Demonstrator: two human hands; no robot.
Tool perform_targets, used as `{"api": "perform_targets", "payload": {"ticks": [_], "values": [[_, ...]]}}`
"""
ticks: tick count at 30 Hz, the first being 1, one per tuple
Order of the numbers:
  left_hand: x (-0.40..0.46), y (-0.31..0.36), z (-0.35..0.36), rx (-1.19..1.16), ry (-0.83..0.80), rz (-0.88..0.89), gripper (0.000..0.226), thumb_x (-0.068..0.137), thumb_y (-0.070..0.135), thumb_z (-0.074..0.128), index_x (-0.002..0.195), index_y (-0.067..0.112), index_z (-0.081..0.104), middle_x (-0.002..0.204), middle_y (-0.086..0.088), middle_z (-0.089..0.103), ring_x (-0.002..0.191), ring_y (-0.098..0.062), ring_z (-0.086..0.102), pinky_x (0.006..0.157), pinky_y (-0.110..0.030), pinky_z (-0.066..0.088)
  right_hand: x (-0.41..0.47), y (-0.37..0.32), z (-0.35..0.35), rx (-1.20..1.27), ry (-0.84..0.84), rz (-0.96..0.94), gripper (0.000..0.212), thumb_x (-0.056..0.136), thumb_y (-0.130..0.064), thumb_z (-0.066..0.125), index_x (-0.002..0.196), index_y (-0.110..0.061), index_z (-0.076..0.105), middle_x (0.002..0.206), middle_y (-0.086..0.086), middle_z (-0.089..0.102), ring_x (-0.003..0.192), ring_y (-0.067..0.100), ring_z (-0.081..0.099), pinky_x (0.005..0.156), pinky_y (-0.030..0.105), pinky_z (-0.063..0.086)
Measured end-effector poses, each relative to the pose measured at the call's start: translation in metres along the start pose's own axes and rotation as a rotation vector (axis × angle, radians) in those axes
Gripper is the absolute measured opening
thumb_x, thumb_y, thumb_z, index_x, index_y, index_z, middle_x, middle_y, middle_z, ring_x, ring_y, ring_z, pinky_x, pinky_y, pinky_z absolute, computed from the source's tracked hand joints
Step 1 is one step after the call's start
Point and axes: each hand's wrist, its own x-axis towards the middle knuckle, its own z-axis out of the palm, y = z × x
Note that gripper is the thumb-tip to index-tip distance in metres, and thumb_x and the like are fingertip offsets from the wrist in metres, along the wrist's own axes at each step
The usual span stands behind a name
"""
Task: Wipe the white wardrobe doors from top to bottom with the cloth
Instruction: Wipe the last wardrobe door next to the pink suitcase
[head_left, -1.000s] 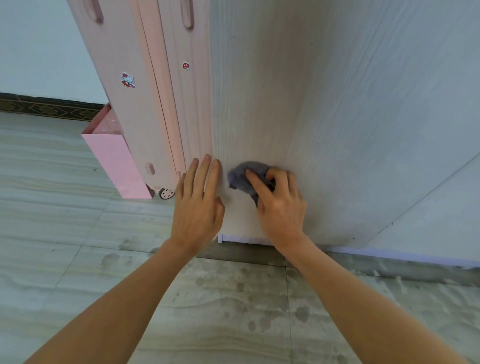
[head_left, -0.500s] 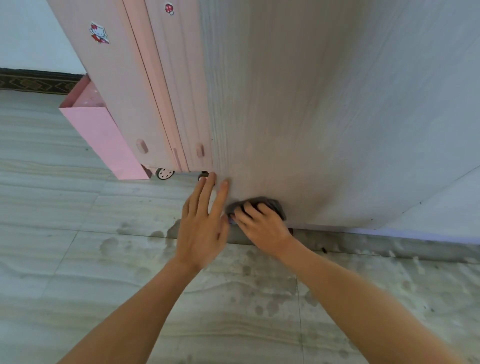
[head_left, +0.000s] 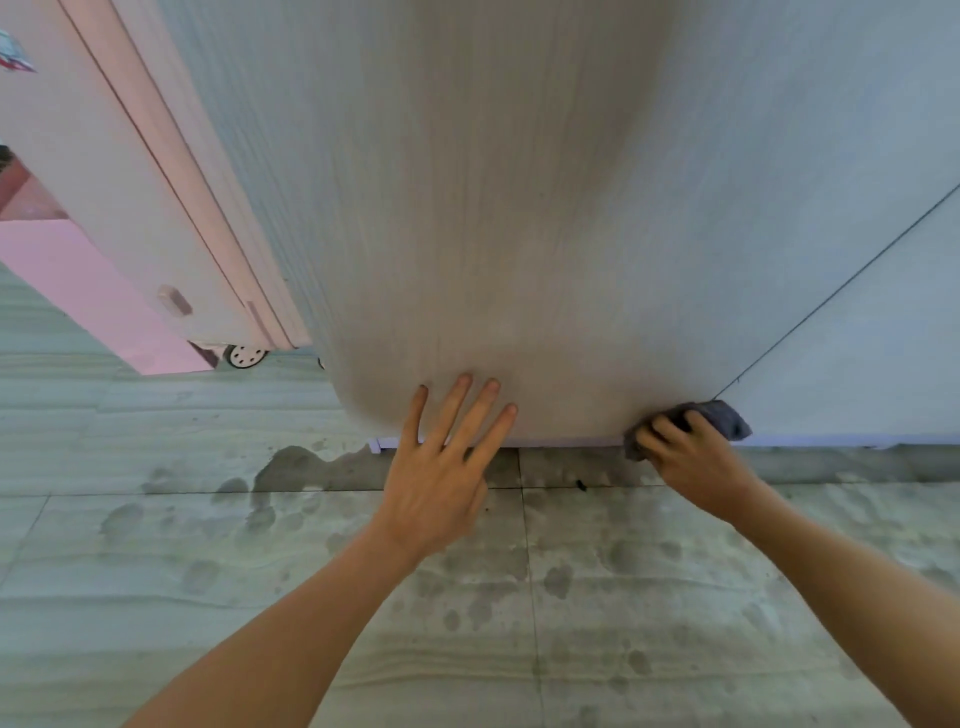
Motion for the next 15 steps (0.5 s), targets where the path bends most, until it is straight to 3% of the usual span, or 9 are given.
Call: {"api": "perform_targets", "payload": {"ticks": [5, 11, 13, 15], "values": [[0.007, 0.005, 0.007, 0.097, 0.011, -0.004, 0.071, 0.073, 0.016, 0.047, 0.143, 0.014, 0.032, 0.152, -0.012, 0.022, 0.141, -0.034, 0.013, 0.11, -0.059, 0.01, -0.015, 0.005, 0.006, 0.068, 0.178, 0.116, 0.011, 0.062, -0.011, 0.065, 0.072, -0.01, 0.07, 0.079, 0.007, 0.061, 0.079, 0.027, 0.039, 0.049, 0.033, 0.041], [0.007, 0.009, 0.009, 0.11, 0.008, -0.018, 0.083, 0.064, 0.012, 0.065, 0.141, 0.013, 0.036, 0.15, -0.015, 0.025, 0.14, -0.035, 0.014, 0.108, -0.061, 0.017, 0.033, -0.05, -0.012, 0.339, 0.327, 0.35, 0.035, 0.072, -0.017, 0.04, 0.085, -0.016, 0.073, 0.086, 0.006, 0.054, 0.08, 0.024, 0.04, 0.042, 0.028, 0.044], [0.007, 0.008, 0.008, 0.119, 0.004, -0.017, 0.083, 0.064, 0.012, 0.064, 0.142, 0.013, 0.035, 0.151, -0.014, 0.024, 0.14, -0.035, 0.015, 0.108, -0.061, 0.018, 0.05, -0.066, -0.025, 0.419, 0.351, 0.413, 0.033, 0.072, -0.017, 0.044, 0.087, -0.018, 0.073, 0.084, 0.005, 0.056, 0.081, 0.023, 0.04, 0.037, 0.025, 0.043], [0.007, 0.006, 0.008, 0.129, -0.007, -0.019, 0.085, 0.064, 0.012, 0.064, 0.142, 0.013, 0.033, 0.151, -0.013, 0.024, 0.14, -0.034, 0.016, 0.107, -0.062, 0.02, 0.056, -0.072, -0.031, 0.49, 0.334, 0.47, 0.021, 0.07, -0.013, 0.063, 0.088, -0.018, 0.073, 0.084, 0.006, 0.06, 0.084, 0.024, 0.043, 0.033, 0.025, 0.044]]}}
